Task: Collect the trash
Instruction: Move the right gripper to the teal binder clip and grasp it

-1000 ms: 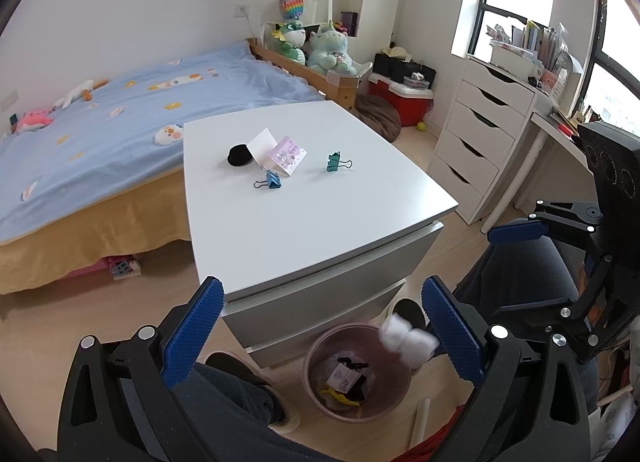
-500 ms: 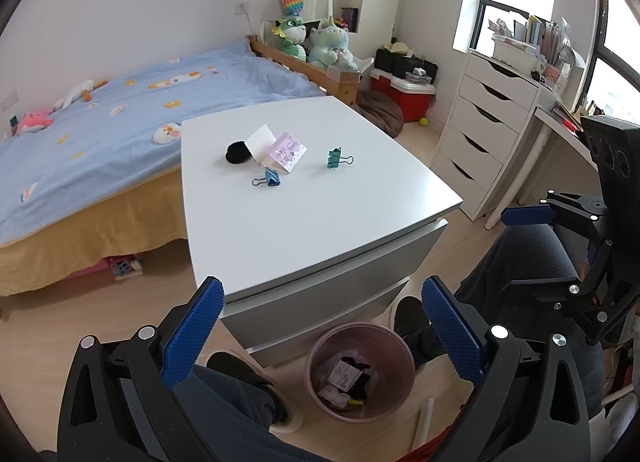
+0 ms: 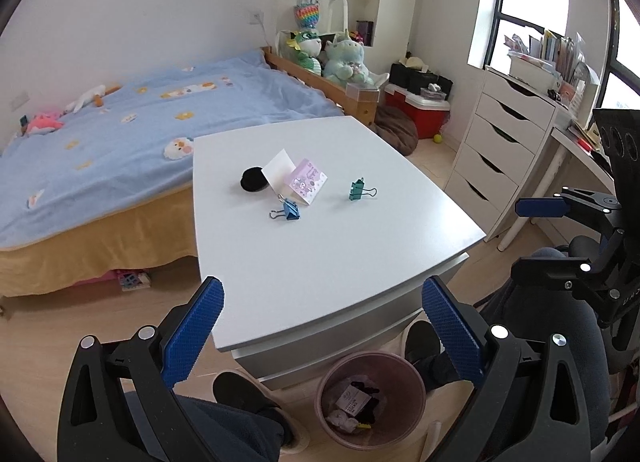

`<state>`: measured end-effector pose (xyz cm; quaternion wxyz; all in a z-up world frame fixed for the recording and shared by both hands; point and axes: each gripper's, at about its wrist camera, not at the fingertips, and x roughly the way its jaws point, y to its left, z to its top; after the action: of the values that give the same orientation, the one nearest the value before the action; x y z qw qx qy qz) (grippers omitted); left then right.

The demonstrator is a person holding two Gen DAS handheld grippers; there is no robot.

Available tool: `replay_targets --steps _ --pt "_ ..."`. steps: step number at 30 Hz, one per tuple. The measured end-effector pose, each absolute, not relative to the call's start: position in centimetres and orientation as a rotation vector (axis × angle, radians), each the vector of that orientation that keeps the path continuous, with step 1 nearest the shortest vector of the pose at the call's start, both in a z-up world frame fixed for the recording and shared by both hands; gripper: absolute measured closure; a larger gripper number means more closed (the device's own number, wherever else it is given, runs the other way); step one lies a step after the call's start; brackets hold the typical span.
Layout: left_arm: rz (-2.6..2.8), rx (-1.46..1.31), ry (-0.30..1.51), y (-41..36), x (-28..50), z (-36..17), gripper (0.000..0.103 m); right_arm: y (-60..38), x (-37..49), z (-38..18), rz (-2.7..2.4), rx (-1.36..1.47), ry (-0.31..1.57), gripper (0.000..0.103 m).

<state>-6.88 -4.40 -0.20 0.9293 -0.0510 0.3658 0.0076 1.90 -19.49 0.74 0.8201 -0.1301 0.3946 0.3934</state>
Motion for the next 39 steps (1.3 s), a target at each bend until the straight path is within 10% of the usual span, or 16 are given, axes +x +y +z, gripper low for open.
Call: replay_targets --steps 32,39 --pt "0.044 -0.165 0.779 -2.1 -3.7 -1.1 0.008 -8.1 17.1 -3.1 0.676 -0.312 1.114 0.004" --pt "0.038 -0.170 0.783 -2.1 -3.5 -1.3 0.008 -7.2 18.1 -4.7 0.668 -0.302 1.179 0.038"
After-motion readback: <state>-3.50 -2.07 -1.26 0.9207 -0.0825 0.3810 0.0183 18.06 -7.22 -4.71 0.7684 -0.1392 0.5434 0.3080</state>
